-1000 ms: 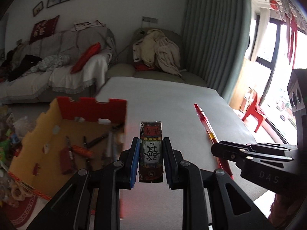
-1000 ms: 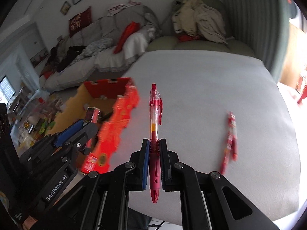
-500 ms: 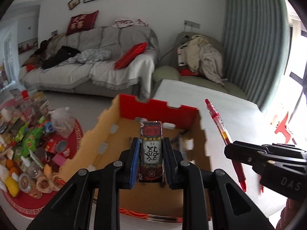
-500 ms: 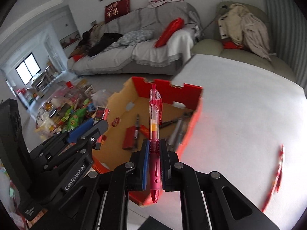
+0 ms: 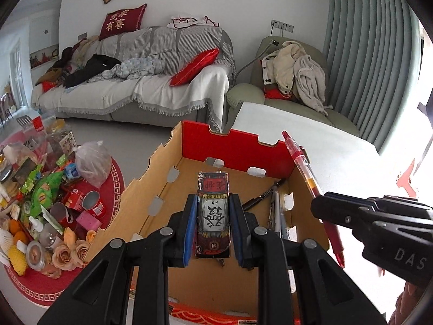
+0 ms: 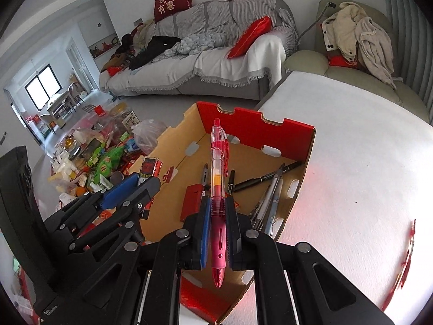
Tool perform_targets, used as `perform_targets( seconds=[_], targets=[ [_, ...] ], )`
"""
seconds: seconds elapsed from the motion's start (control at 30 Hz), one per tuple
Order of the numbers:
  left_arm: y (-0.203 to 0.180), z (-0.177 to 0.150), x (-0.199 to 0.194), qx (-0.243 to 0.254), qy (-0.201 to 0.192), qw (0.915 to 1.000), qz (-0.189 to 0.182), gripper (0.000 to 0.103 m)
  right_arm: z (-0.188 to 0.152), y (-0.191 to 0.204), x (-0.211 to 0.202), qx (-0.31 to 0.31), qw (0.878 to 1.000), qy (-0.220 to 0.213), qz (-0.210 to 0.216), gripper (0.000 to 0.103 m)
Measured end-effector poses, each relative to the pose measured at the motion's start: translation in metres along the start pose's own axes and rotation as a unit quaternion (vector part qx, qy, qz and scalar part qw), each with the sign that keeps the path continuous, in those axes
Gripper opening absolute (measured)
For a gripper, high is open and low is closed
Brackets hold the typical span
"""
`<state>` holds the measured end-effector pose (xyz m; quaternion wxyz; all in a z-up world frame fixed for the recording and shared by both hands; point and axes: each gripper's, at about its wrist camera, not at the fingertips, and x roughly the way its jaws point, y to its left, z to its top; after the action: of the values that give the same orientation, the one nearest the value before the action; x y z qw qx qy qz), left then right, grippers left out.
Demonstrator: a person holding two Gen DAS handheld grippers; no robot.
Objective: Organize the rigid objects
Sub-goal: 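Carry the red pen and printed box with both tools over the box, then lower both tools into the box and open them to release pen and box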
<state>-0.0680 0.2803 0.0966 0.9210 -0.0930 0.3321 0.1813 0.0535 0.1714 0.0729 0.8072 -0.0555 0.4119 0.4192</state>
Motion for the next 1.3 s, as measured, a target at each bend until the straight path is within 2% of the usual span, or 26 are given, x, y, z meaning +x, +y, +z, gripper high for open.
perform_targets(
  seconds=[0.63,0.97,1.03,1.07,1.13,1.17,1.2,1.23,1.27,1.3],
  targets=[
    [-0.010,-0.002,0.044,0.009,0.042,0.9991,-0.003,0.026,0.005,-0.017,0.042,0.015,0.999,0.036,-0.013,0.011],
    [-0.018,-0.012,0.078,0.030,0.107,0.9938,-0.003,0.026,0.000,-0.031,0.066,0.017,0.997,0.068,-0.030,0.011],
    [-0.018,-0.009,0.078,0.029,0.109,0.9936,0.002,0.044,0.000,-0.034,0.067,0.018,0.996,0.078,-0.028,0.011],
    [-0.019,-0.008,0.079,0.030,0.116,0.9927,0.012,0.060,0.001,-0.035,0.066,0.015,0.996,0.078,-0.028,0.011],
    [-0.017,-0.009,0.081,0.027,0.123,0.9918,0.021,0.071,0.003,-0.035,0.063,0.004,0.996,0.077,-0.039,0.015],
    [-0.013,-0.009,0.080,0.016,0.122,0.9921,0.023,0.081,0.004,-0.035,0.061,0.000,0.996,0.077,-0.039,0.018],
    [-0.010,-0.009,0.080,0.007,0.123,0.9920,0.025,0.088,0.005,-0.037,0.059,-0.002,0.996,0.077,-0.036,0.023],
    [-0.007,-0.009,0.079,-0.004,0.124,0.9920,0.023,0.091,0.005,-0.040,0.055,0.002,0.997,0.075,-0.035,0.028],
    [-0.001,-0.008,0.076,-0.021,0.119,0.9925,0.021,0.098,0.006,-0.044,0.050,0.011,0.997,0.067,-0.035,0.043],
    [0.003,-0.008,0.073,-0.032,0.114,0.9927,0.023,0.103,0.006,-0.049,0.043,0.020,0.998,0.055,-0.034,0.062]
  ],
)
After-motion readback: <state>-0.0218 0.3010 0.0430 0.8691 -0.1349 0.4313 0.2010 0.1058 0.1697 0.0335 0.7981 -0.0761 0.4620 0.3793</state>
